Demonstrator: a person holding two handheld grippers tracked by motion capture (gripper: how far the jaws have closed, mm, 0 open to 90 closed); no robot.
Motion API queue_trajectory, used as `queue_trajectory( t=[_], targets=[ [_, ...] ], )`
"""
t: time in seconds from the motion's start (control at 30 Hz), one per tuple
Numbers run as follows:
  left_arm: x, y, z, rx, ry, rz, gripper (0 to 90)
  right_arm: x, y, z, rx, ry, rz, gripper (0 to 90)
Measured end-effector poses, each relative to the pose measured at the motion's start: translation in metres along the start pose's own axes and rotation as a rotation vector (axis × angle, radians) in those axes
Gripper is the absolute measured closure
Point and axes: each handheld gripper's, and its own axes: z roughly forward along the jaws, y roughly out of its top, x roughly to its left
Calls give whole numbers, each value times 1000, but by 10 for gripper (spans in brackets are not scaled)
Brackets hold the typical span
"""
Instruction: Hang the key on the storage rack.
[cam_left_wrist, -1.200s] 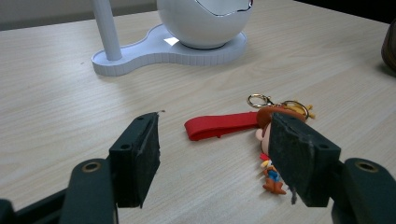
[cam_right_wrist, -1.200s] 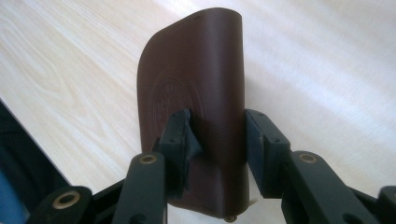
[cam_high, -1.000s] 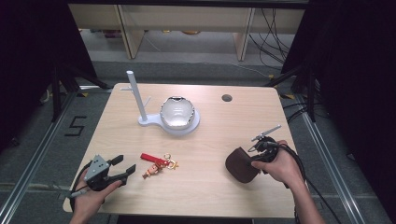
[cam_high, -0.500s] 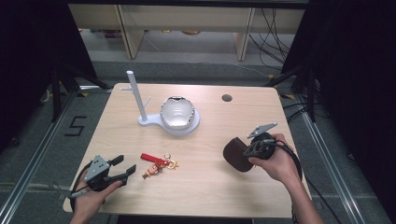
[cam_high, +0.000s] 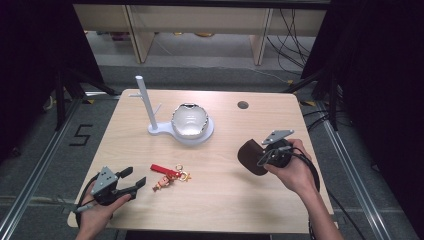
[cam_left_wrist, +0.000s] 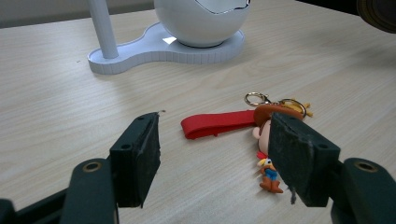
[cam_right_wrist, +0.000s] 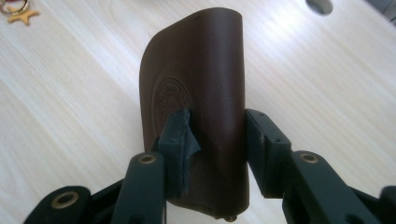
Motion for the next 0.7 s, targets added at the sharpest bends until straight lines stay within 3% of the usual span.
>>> queue_trajectory(
  t=[0.2,0.23,0.33,0.7],
  targets=[
    [0,-1,0,1,-3,-1,337,2,8,-1,-40,-16,-14,626],
    [0,-1,-1,1,-3,-1,337,2,10,-1,-50,-37,-28,625],
    [0,-1,-1,1,-3,-1,337,2,12,0,-53,-26,-27,625],
    [0,-3,-2,2,1,-6,337,5,21,5,-73,-75,-75,625]
  ],
)
